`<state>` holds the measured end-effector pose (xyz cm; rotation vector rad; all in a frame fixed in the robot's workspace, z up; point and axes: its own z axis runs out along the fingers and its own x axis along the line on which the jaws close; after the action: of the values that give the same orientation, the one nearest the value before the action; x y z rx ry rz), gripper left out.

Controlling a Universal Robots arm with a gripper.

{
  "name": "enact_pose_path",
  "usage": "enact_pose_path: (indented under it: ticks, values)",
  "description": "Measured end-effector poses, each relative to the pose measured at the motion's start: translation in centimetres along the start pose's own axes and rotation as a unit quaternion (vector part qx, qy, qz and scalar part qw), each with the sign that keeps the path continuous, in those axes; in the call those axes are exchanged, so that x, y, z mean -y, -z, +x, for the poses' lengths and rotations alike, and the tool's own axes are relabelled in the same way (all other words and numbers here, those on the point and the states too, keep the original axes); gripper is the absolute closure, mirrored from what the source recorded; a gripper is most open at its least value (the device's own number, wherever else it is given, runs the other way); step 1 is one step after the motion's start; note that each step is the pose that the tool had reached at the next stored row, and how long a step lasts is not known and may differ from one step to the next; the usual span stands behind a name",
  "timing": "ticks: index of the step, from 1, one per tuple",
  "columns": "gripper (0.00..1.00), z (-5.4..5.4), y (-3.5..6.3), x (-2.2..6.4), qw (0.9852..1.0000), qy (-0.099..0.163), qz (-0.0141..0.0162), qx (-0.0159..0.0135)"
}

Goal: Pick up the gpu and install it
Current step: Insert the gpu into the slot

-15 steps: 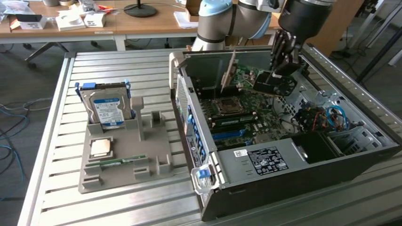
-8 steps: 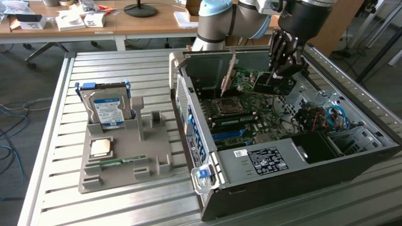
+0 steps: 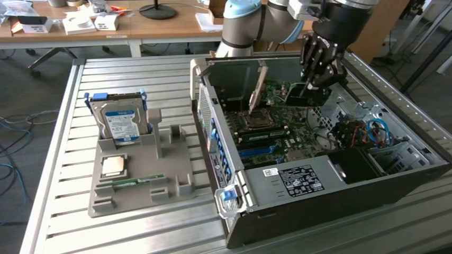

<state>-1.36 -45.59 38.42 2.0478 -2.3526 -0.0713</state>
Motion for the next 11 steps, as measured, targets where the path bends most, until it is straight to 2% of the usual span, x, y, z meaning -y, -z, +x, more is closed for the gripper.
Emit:
enact_pose_path:
  ticks: [3, 7, 11]
  values:
    - [0.74, 0.00, -0.09, 0.00, 0.9997, 0.025, -0.0003, -0.0012]
    - [0.74, 0.00, -0.20, 0.01, 0.9985, 0.055, -0.0008, -0.0027]
    - [0.74, 0.01, -0.22, 0.01, 0.9981, 0.062, -0.0008, -0.0032]
